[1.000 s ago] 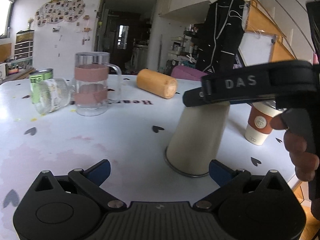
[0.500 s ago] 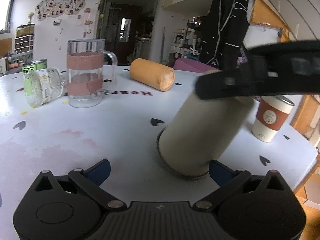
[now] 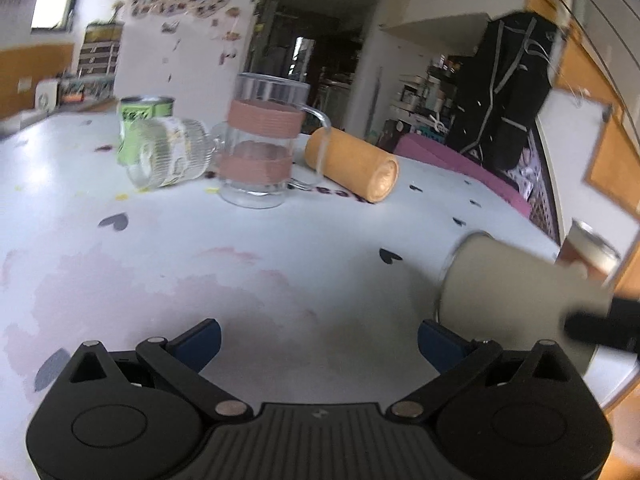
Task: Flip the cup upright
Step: 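Grasp the cream cup's rim with the left gripper while the right gripper releases it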
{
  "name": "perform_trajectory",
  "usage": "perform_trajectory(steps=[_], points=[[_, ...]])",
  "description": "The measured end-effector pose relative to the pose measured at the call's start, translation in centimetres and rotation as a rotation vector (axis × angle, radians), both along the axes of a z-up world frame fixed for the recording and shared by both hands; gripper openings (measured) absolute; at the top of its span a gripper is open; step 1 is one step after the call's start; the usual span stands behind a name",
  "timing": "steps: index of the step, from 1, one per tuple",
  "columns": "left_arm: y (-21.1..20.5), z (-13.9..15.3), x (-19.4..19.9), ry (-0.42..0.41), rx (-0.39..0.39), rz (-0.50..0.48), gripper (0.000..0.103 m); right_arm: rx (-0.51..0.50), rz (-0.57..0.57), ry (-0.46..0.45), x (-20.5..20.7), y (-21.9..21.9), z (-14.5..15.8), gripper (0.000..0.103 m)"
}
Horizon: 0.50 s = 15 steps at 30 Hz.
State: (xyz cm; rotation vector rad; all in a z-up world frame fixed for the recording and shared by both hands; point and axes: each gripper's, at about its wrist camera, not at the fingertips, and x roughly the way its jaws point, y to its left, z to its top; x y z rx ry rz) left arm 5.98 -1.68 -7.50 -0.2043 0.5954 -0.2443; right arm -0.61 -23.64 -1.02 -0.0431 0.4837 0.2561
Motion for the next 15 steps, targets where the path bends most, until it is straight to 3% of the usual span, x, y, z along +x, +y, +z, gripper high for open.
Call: perform_trajectory(steps=[3, 8, 15], points=[[0.4, 0.8, -0.1, 0.013, -0.074, 0.006, 0.103, -0.004, -0.013, 0.032, -0.6, -0.3, -1.0, 0.058], [-1.1, 1.9, 0.1, 0.048, -0.192, -0.094, 0.102, 0.008, -0.040, 0.111, -0.2, -0.7, -3.4, 0.058], [-3.6, 1.7, 2.4, 0.198, -0.380, -0.231, 0.099, 0.027, -0.053, 0.088, -0.7, -0.9, -4.1, 0.058]])
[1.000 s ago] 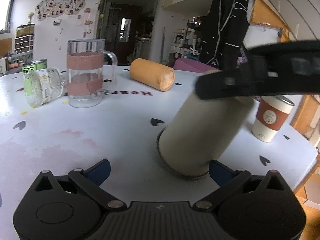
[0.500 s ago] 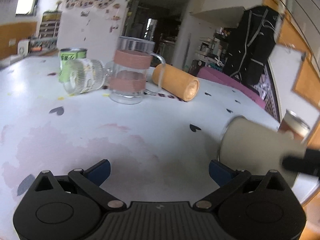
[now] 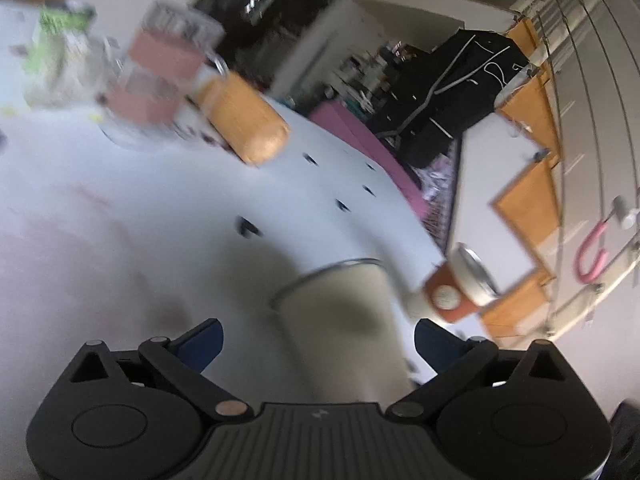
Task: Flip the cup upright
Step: 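Grasp the cream cup's rim with the left gripper while the right gripper releases it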
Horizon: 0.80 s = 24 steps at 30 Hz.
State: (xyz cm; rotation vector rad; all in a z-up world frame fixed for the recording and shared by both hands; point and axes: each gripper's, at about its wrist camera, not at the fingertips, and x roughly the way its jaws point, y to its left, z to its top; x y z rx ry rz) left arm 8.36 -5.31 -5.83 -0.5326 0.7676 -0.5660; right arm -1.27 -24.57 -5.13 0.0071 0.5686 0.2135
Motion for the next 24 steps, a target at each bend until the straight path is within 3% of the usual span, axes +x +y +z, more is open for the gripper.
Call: perform_trajectory(steps=[7, 14, 18, 24], points=[[-2.1, -1.9, 2.3, 0.113, -0.095, -0.024, 0.099, 0.010, 0.000, -0.007, -0.1, -0.1, -0.1, 0.058], [-2.5, -2.2, 2.8, 0.072, -0.136, -0.030, 0.097, -0.002, 0.014, -0.015, -0.4, 0.0, -0.1, 0.058], [-2.1, -1.0, 2.1, 0.006, -0.130, -0.040, 0.093, -0.001, 0.015, -0.019, -0.6, 0.0, -0.1, 0.058], [-2.6, 2.1, -0.7, -0.190, -0.065, -0.078, 0.093, 0.008, 0.019, -0.034, -0.7, 0.0, -0.3, 0.058]])
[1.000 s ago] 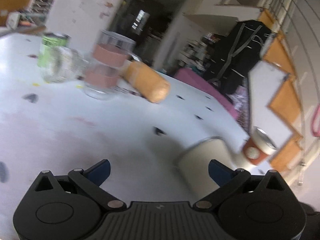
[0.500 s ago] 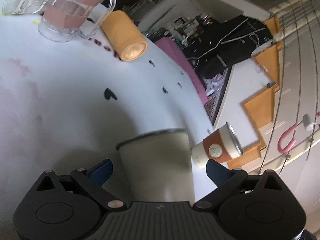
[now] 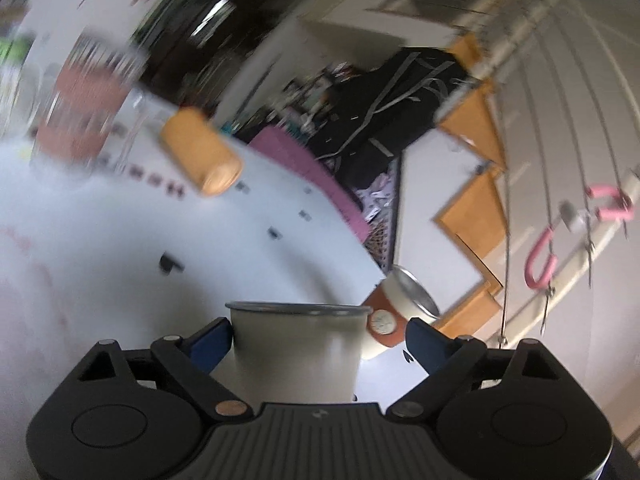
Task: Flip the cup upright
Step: 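Grasp the cream cup's rim with the left gripper while the right gripper releases it, then rotate the cream cup upright with the left gripper and set it beside the orange cup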
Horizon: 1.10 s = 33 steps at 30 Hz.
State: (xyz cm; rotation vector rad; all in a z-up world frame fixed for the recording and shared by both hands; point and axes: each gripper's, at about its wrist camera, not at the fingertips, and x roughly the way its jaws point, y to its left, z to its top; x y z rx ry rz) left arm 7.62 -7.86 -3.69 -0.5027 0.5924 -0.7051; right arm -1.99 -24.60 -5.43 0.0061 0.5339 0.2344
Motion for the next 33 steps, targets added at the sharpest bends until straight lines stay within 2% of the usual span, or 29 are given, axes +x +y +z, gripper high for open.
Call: perform_trajectory(steps=[3, 9, 11, 15, 18, 20, 25, 28, 30, 33], points=[[-0.7, 0.9, -1.6, -0.077, 0.060, -0.022, 0.093, 0.007, -0.004, -0.007, 0.1, 0.0, -0.2, 0.058], [-2.6, 0.9, -3.2, -0.139, 0.218, -0.045, 0.093, 0.057, -0.023, -0.062, 0.4, -0.4, -1.0, 0.058], [-3.1, 0.6, -3.1, -0.138, 0.256, -0.045, 0.092, 0.067, -0.028, -0.105, 0.4, -0.5, -1.5, 0.058], [-2.8, -0.1, -2.6, -0.108, 0.259, -0.040, 0.090, 0.031, -0.041, -0.160, 0.3, 0.2, -2.1, 0.058], [-2.3, -0.7, -1.9, -0.068, 0.237, -0.024, 0.090, 0.030, -0.035, -0.158, 0.0, 0.1, -2.1, 0.057], [-1.8, -1.2, -1.0, -0.012, 0.204, -0.007, 0.090, 0.034, -0.034, -0.155, -0.1, -0.1, -2.1, 0.057], [-0.1, -3.1, 2.4, 0.170, 0.056, 0.016, 0.090, 0.017, -0.030, -0.156, -0.5, 0.1, -2.1, 0.057], [0.4, -4.2, 3.8, 0.241, -0.028, -0.002, 0.090, 0.002, -0.021, -0.157, -0.9, 0.3, -2.1, 0.057], [0.3, -4.9, 4.2, 0.266, -0.057, -0.008, 0.091, -0.007, -0.014, -0.156, -1.0, 0.4, -2.0, 0.058], [0.0, -4.9, 4.4, 0.249, -0.078, -0.007, 0.093, -0.023, -0.006, -0.156, -1.2, 0.5, -1.8, 0.057]])
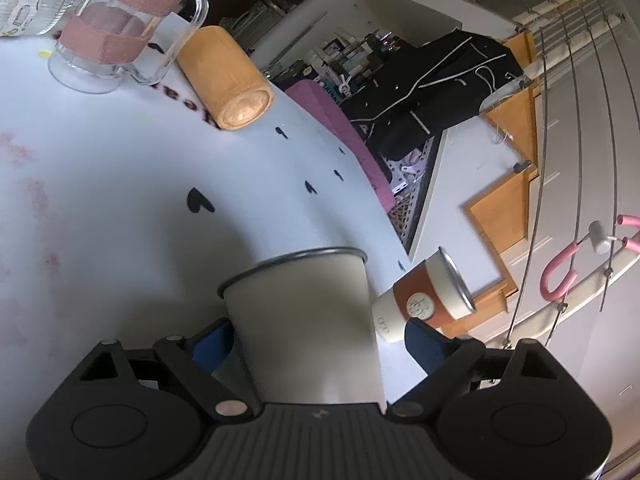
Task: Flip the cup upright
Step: 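Rotate the cream cup upright with the left gripper and set it beside the orange cup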
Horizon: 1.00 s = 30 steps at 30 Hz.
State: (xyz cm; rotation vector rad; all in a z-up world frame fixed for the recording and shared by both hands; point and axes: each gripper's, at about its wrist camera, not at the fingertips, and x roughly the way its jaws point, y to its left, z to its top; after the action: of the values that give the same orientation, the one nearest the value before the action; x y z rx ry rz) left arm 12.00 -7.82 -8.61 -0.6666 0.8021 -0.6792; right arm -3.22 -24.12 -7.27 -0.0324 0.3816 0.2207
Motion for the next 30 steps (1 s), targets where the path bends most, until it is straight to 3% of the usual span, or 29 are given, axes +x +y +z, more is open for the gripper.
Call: perform_trajectory(steps=[3, 7, 12, 15, 17, 22, 26, 30], points=[[0.5, 0.3, -0.1, -0.006, -0.027, 0.004, 0.093, -0.003, 0.000, 0.002, -0.1, -0.1, 0.0, 0.057], [0.6, 2.8, -2.1, -0.150, -0.006, -0.003, 0.093, 0.018, 0.013, 0.006, -0.1, -0.5, -0.1, 0.057], [-0.8, 5.7, -5.6, -0.324, 0.087, -0.068, 0.092, 0.027, 0.009, 0.018, 0.4, -0.5, -0.4, 0.057], [-2.0, 6.1, -7.2, -0.381, 0.215, -0.079, 0.090, 0.034, -0.005, 0.047, 0.9, -0.6, -1.0, 0.057], [-2.8, 5.6, -7.6, -0.390, 0.292, -0.083, 0.086, 0.039, -0.017, 0.048, 1.2, -0.7, -1.4, 0.057], [-3.5, 4.0, -7.0, -0.361, 0.388, -0.086, 0.076, 0.043, -0.031, 0.028, 1.6, -0.7, -1.7, 0.056], [-4.0, 3.2, -6.4, -0.347, 0.429, -0.107, 0.065, 0.026, -0.031, 0.014, 1.5, -0.4, -2.0, 0.056], [-4.8, 2.9, -6.3, -0.379, 0.472, -0.116, 0.063, 0.035, -0.035, 0.010, 1.8, -0.6, -2.0, 0.056]])
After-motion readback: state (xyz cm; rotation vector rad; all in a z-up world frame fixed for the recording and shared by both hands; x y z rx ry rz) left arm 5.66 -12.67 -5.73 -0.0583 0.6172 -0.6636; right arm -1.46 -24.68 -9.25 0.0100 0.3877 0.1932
